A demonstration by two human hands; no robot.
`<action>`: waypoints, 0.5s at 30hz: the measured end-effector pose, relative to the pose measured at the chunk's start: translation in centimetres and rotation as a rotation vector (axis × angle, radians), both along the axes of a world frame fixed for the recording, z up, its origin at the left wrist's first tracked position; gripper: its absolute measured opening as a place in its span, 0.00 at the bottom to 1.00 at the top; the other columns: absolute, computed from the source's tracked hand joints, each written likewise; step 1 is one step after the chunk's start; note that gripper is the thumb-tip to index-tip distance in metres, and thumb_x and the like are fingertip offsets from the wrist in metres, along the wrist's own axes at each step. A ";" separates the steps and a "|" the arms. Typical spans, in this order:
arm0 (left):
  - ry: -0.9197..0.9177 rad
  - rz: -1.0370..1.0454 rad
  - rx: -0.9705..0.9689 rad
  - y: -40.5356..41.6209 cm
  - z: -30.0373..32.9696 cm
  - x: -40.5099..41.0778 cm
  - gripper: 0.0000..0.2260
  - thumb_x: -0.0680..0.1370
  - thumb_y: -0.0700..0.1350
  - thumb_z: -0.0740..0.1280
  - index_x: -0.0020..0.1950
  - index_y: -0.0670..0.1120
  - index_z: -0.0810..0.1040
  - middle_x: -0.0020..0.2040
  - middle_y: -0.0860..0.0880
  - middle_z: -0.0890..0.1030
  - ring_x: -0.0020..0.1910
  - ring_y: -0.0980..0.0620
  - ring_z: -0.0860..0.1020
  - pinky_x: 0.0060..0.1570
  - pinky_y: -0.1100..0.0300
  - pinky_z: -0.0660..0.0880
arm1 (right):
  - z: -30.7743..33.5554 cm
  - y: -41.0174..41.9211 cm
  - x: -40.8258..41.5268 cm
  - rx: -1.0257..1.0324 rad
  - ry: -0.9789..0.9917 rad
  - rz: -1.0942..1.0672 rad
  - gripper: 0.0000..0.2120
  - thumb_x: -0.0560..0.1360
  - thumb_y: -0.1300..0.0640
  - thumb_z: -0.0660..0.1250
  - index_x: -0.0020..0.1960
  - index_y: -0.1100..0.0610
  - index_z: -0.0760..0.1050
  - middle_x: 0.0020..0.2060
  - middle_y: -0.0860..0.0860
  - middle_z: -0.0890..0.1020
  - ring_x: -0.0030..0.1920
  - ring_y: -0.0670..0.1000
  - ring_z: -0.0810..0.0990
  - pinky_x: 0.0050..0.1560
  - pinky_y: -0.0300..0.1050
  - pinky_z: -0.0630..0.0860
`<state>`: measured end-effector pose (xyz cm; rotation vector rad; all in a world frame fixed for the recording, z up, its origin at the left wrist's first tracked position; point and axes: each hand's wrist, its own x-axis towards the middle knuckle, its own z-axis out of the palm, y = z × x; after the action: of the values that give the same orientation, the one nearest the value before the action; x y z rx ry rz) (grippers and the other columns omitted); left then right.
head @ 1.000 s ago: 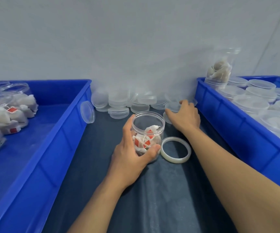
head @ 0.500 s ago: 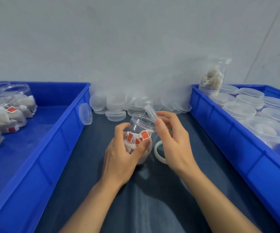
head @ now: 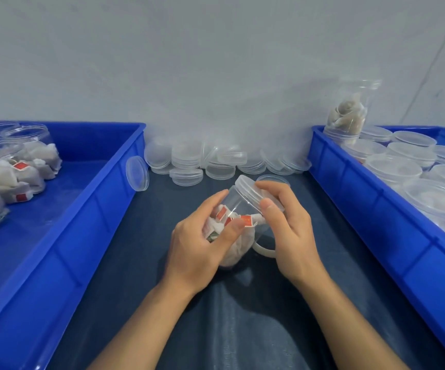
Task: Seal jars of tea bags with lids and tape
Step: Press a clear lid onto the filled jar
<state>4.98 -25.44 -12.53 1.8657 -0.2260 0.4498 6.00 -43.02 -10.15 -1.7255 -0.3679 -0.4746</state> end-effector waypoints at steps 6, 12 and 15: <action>0.165 -0.193 -0.304 -0.1 0.6 0.4 0.21 0.79 0.59 0.68 0.64 0.47 0.85 0.57 0.44 0.87 0.61 0.52 0.84 0.61 0.63 0.77 | -0.2 0.0 0.3 0.031 0.001 0.041 0.18 0.80 0.42 0.59 0.61 0.49 0.80 0.46 0.56 0.83 0.46 0.62 0.79 0.49 0.57 0.76; 0.398 -0.388 -0.476 0.8 1.1 0.5 0.26 0.80 0.62 0.62 0.64 0.44 0.86 0.60 0.38 0.86 0.62 0.41 0.84 0.65 0.52 0.76 | 0.0 0.5 -0.1 0.113 0.025 0.118 0.23 0.80 0.44 0.58 0.62 0.58 0.80 0.53 0.52 0.85 0.55 0.58 0.83 0.58 0.58 0.78; 0.441 -0.454 -0.504 1.2 1.2 0.6 0.28 0.79 0.64 0.62 0.65 0.44 0.86 0.62 0.37 0.85 0.63 0.39 0.84 0.66 0.50 0.75 | 0.0 0.8 -0.1 0.123 0.027 0.138 0.24 0.80 0.44 0.58 0.63 0.59 0.79 0.54 0.55 0.84 0.56 0.61 0.83 0.60 0.63 0.77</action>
<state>5.60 -24.23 -11.32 1.3194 -0.2050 -0.2076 5.85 -42.23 -10.15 -1.5742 -0.4260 -0.3659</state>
